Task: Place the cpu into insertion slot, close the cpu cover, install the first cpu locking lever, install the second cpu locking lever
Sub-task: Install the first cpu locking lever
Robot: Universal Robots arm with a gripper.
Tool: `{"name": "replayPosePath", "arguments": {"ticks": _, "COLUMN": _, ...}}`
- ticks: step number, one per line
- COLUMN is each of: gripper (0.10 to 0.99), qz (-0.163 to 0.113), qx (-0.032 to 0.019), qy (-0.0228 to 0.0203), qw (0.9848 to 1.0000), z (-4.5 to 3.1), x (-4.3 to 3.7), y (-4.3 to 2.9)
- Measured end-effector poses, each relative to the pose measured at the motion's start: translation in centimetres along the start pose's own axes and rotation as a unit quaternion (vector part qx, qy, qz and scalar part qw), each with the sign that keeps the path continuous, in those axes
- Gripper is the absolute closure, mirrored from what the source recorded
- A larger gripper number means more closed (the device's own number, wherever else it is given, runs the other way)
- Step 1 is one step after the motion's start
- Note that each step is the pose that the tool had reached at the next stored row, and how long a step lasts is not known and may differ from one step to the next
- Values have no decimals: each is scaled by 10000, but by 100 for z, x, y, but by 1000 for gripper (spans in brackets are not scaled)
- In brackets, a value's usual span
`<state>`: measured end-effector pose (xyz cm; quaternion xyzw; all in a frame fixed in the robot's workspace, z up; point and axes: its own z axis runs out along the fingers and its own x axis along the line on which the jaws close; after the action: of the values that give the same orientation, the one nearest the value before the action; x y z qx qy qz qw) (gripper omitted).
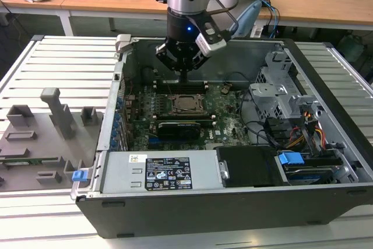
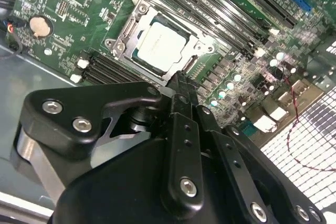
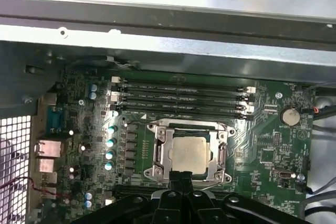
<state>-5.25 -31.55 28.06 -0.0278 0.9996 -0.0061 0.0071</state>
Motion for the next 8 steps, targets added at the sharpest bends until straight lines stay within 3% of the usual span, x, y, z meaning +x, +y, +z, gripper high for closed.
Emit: {"name": "replayPosePath", "arguments": {"ticks": 8, "gripper": 980, "qz": 7, "qx": 0, "qy": -4, "qw": 10000, "z": 4, "x": 88, "y": 5}}
